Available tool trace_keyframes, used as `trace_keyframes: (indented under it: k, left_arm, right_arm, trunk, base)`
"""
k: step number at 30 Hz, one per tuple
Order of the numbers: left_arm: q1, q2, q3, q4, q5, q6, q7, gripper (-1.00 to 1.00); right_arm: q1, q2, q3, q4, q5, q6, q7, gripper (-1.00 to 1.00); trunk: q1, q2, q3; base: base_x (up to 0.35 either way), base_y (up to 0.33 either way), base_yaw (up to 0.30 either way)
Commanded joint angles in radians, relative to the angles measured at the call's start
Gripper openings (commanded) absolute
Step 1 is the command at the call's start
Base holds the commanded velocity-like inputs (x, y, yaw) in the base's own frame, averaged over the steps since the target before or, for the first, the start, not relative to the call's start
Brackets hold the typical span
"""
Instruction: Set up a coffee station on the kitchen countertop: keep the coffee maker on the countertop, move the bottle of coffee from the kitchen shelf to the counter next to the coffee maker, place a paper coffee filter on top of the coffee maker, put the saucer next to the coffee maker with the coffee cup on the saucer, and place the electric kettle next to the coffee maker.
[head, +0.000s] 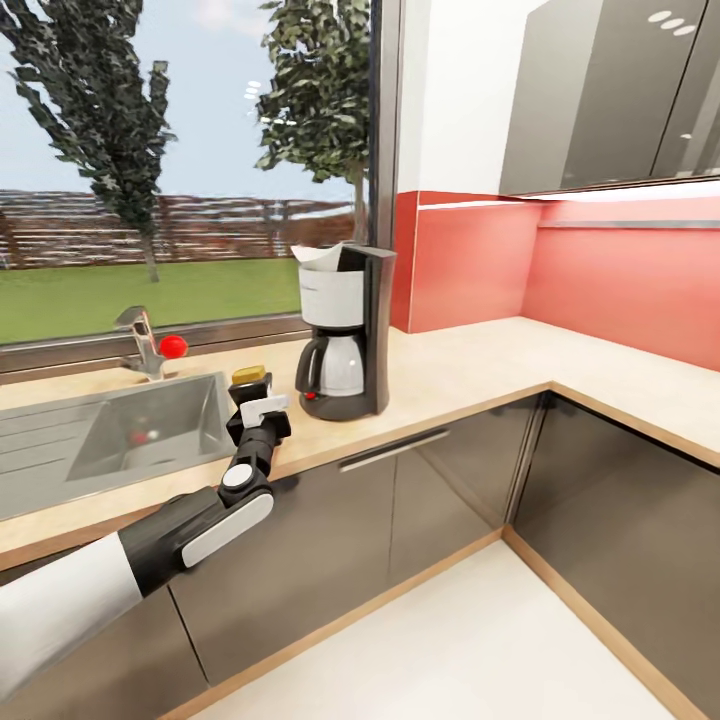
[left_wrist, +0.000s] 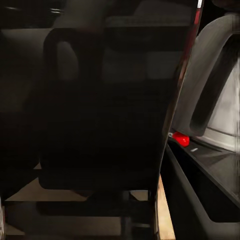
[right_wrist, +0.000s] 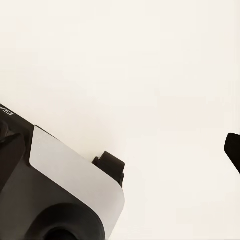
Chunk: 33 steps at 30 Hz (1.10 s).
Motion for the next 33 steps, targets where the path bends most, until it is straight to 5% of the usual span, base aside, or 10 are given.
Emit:
trace_keyframes:
  k: [1, 33]
  left_arm:
    - [-0.002, 0.001, -0.004, -0.001, 0.009, -0.008, 0.003, -1.00]
    - [-0.002, 0.001, -0.004, 0.000, 0.008, -0.008, 0.003, -1.00]
  right_arm:
    - [-0.001, 0.000, -0.004, 0.000, 0.006, -0.004, 0.004, 1.00]
    - [-0.001, 0.000, -0.003, 0.000, 0.006, -0.004, 0.004, 1.00]
  trunk:
    - [0.000, -0.001, -0.001]
    - [0.000, -0.001, -0.001]
  base:
    - [0.073, -0.142, 0.005]
    - [-0.006, -0.117, 0.058]
